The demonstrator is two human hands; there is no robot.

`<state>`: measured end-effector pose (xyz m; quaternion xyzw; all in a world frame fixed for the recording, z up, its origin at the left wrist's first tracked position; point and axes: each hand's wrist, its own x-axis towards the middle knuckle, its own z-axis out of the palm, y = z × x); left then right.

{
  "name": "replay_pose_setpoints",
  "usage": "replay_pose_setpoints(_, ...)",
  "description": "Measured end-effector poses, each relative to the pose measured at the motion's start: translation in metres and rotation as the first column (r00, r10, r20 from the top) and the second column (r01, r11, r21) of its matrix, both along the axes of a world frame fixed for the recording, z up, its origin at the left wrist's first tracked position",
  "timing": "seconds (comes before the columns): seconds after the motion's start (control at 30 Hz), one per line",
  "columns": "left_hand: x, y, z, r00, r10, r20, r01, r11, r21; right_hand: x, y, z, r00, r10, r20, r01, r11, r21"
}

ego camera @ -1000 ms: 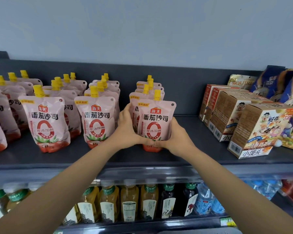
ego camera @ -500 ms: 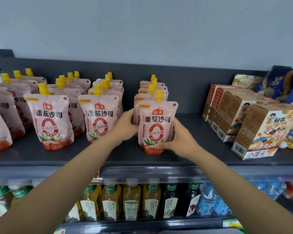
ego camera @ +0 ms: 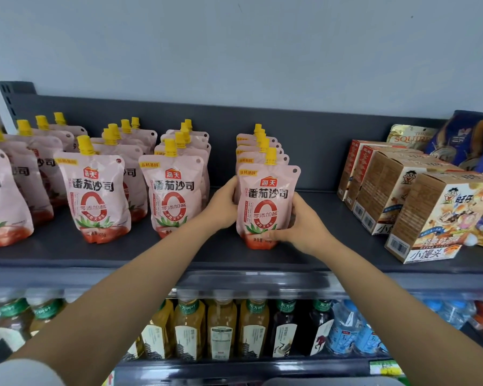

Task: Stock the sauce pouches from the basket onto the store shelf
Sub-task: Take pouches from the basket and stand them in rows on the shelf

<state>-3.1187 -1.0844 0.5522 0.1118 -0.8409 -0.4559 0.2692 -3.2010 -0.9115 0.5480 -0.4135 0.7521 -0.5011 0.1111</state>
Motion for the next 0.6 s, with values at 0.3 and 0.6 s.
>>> replay_pose_setpoints(0.3,0.013,0.001,-0.003,0.981,0.185,-0.06,-0.17,0.966,0.196,0.002,0.001,-0.003,1.0,-0.015,-0.014,0.014,1.0,-0.023)
replay_pose_setpoints(0.6,0.049,0.022,-0.016,1.0,-0.028,0.007,0.029,0.995,-0.095,0.002,-0.002,-0.009,0.998,-0.041,-0.049,0.036,0.996,-0.082)
